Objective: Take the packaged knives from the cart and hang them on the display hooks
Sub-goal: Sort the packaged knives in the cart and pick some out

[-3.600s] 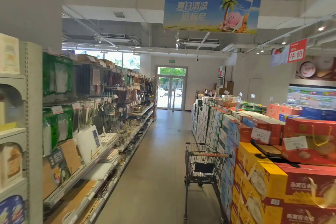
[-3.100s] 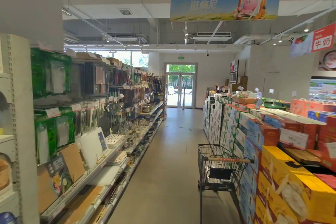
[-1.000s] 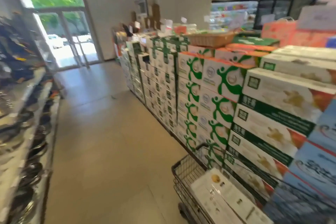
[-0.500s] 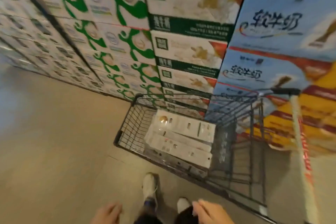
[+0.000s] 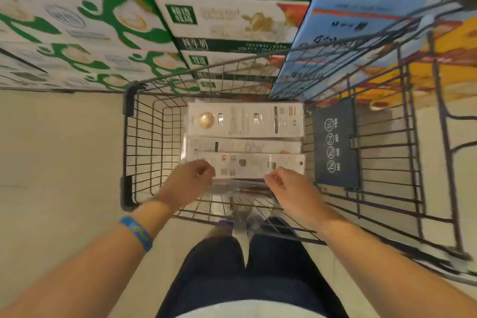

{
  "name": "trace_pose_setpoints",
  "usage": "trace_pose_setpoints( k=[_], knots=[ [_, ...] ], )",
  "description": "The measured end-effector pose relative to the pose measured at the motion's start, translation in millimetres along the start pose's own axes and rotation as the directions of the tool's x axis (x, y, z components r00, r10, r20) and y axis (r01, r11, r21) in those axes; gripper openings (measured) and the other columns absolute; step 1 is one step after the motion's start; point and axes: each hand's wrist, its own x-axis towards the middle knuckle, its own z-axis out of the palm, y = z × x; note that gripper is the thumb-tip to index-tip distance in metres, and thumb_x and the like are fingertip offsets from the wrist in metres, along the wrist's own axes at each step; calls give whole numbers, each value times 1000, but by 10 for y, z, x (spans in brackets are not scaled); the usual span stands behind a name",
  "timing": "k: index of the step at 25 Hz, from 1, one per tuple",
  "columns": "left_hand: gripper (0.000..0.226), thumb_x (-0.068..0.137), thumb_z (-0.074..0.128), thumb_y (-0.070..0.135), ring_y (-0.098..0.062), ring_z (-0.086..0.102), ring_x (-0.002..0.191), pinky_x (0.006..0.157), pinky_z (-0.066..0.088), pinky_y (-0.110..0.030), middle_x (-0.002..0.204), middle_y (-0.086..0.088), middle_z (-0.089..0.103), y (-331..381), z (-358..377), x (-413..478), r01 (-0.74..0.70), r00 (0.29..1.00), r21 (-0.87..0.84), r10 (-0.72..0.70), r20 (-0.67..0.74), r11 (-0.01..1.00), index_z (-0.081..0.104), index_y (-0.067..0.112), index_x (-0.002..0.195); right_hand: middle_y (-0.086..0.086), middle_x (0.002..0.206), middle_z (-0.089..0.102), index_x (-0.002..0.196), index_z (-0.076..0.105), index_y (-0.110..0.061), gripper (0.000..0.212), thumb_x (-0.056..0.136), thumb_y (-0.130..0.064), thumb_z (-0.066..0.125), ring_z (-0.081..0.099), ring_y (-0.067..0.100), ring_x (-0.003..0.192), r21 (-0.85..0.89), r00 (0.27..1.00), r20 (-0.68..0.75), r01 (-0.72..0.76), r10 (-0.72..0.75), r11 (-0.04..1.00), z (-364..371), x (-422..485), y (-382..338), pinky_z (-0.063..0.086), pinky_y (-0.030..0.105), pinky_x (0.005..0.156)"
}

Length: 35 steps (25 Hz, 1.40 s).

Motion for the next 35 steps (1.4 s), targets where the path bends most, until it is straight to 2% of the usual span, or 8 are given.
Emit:
trace_pose_setpoints(
  k=[2, 7, 10, 13, 20, 26, 30, 35],
  knots=[
    [9, 97, 52, 36, -12, 65, 89, 63, 51, -22, 100, 16, 63, -116, 61, 451, -30, 999, 152, 35, -25, 988, 61, 35, 101, -6, 119, 63, 128, 59, -27, 37, 105, -51, 43, 64, 14, 106, -73, 999, 35, -20, 23, 997, 171, 437, 14, 53, 33, 86],
    [72, 86, 65, 47, -31, 25, 144, 112, 35, -51, 159, -6, 23, -358, 454, 1386, -231, 966, 697, 243, 84, 678, 34, 29, 148, 8, 166, 21, 160, 20, -23, 95, 86, -43, 77, 28, 33, 149, -309, 992, 114, -15, 53, 951, 530, 1352, 283, 36, 52, 115],
    [98, 74, 68, 67, -37, 9, 147, 117, 20, -53, 160, -11, 6, -495, 711, 1579, -268, 949, 788, 291, 118, 555, 15, 34, 150, 11, 170, -8, 161, -4, -24, 132, 70, -50, 89, 8, 40, 154, -510, 984, 162, 19, 75, 860, 781, 1502, 425, 35, 60, 113],
    [110, 58, 72, 78, -35, 31, 132, 110, 30, -51, 147, -9, 29, -515, 747, 1706, -237, 936, 828, 348, 54, 508, 24, 34, 147, 21, 168, -10, 158, -12, -21, 143, 64, -57, 90, 12, 46, 152, -597, 996, 74, 5, 49, 802, 1024, 1500, 414, 40, 56, 111],
    [75, 72, 75, 60, -31, 50, 120, 97, 40, -47, 137, -4, 52, -616, 582, 1694, -316, 845, 748, 532, -58, 584, 52, 25, 135, 12, 142, 47, 138, 38, -15, 105, 59, -58, 92, 49, 36, 124, -657, 986, -153, -54, -62, 752, 1017, 1430, 370, 47, 49, 99],
    [37, 85, 73, 34, -36, 58, 106, 84, 51, -51, 116, -11, 65, -1098, 408, 1259, -382, 776, 506, 566, -278, 773, 69, 12, 113, 15, 132, 53, 135, 48, -8, 103, 58, -62, 90, 52, 35, 118, -638, 959, -217, 2, -182, 770, 947, 1292, 461, 51, 48, 91],
    [19, 86, 70, 26, -29, 60, 92, 70, 53, -39, 101, -8, 64, -999, 300, 1173, -360, 784, 440, 522, -336, 823, 68, 13, 99, 13, 108, 58, 114, 54, -6, 74, 63, -42, 94, 58, 29, 93, -777, 923, -119, 143, -366, 613, 967, 1237, 335, 53, 41, 74],
    [40, 89, 48, 62, -19, 64, 66, 58, 52, -29, 70, 5, 66, -1009, 287, 1058, -116, 938, 374, 226, -264, 920, 67, 29, 79, 10, 106, 59, 114, 58, -10, 42, 80, -19, 81, 58, 28, 94, -819, 907, -24, 224, -421, 529, 959, 1199, 262, 49, 40, 74]
  ],
)
